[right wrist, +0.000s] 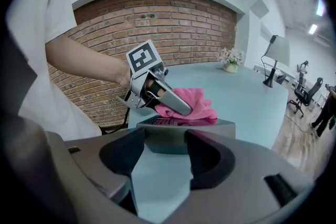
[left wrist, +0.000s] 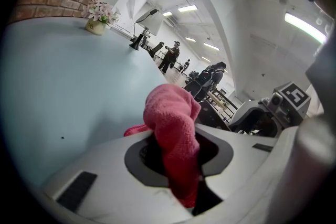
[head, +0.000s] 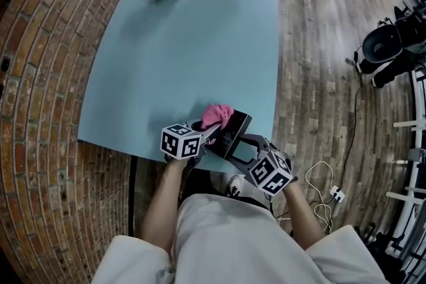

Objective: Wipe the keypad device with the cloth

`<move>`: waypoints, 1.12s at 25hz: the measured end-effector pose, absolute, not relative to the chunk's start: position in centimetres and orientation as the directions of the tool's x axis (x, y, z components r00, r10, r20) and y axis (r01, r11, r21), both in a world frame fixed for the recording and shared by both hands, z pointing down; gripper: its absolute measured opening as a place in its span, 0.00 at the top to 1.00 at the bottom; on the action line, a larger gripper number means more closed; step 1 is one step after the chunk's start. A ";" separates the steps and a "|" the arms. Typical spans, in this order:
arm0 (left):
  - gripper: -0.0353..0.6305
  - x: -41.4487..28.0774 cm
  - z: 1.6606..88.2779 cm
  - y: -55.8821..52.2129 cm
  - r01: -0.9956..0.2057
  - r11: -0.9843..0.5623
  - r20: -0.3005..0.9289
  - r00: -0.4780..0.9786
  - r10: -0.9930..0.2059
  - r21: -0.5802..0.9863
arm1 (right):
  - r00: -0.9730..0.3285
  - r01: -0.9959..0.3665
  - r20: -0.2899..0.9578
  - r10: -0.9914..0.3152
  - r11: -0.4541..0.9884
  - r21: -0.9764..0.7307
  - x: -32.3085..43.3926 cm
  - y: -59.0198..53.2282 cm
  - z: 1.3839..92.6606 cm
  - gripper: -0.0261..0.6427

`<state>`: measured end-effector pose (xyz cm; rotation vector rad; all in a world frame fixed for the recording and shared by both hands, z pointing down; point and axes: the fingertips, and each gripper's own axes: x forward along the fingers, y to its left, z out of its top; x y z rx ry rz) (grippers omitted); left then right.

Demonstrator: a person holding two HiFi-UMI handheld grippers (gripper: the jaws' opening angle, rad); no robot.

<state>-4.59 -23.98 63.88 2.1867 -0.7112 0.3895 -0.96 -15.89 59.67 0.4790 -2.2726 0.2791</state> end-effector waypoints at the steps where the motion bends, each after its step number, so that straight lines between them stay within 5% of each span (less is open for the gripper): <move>1: 0.75 -4.7 64.0 -24.1 -0.605 -0.530 0.487 0.795 -0.363 0.594 | -0.624 -0.423 0.740 -0.251 0.905 -0.049 -0.9 -15.9 59.7 0.54; 15: 0.75 -5.9 65.2 -24.8 -0.641 -0.514 0.506 0.767 -0.394 0.571 | -0.632 -0.436 0.726 -0.270 0.899 -0.046 -0.9 -16.0 59.8 0.54; 24: 0.75 -3.3 57.9 -21.6 -0.570 -0.619 0.377 0.822 -0.427 0.540 | -0.647 -0.441 0.706 -0.289 0.896 -0.038 -0.9 -16.1 59.9 0.54; 28: 0.75 -1.0 57.5 -19.1 -0.557 -0.674 0.418 0.825 -0.381 0.485 | -0.660 -0.432 0.691 -0.293 0.901 -0.031 -1.0 -16.2 59.6 0.54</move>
